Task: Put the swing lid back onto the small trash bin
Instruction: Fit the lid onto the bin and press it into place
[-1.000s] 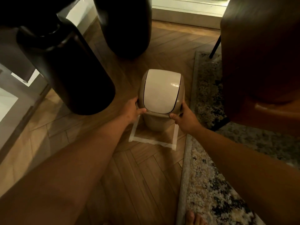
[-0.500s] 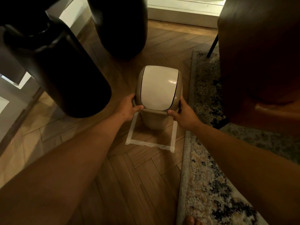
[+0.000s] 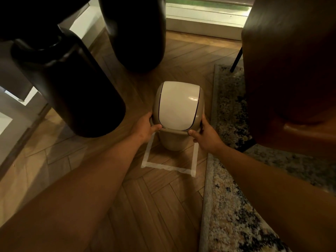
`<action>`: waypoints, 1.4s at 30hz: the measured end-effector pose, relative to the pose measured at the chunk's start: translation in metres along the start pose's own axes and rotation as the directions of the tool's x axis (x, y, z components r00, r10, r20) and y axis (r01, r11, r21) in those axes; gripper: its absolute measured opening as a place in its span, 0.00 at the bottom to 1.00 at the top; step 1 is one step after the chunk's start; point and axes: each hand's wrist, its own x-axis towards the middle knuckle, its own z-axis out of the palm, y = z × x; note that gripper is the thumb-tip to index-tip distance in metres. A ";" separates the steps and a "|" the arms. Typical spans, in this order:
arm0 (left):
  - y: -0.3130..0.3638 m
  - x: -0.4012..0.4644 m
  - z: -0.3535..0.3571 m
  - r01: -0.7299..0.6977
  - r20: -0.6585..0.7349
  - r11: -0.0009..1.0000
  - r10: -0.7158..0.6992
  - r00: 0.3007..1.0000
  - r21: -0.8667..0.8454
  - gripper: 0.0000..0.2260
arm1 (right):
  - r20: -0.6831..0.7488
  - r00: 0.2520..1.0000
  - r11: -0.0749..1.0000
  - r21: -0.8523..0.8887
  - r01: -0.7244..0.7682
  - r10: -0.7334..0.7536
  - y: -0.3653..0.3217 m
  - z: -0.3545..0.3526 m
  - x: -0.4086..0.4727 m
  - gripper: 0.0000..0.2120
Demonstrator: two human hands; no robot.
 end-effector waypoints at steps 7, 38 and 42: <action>0.001 0.000 0.010 0.028 -0.012 0.998 -0.029 1.000 -0.049 0.33 | 0.041 0.999 1.000 -0.017 0.025 -0.024 0.002 -0.014 0.002 0.43; -0.014 -0.011 0.020 0.043 -0.180 0.985 -0.074 0.981 -0.169 0.33 | -0.183 0.983 0.999 -0.027 -0.024 0.018 0.008 0.006 -0.014 0.28; -0.014 -0.011 0.018 0.010 -0.173 0.989 -0.036 0.984 -0.149 0.33 | -0.208 0.978 0.998 -0.046 -0.033 0.023 0.012 0.006 -0.019 0.29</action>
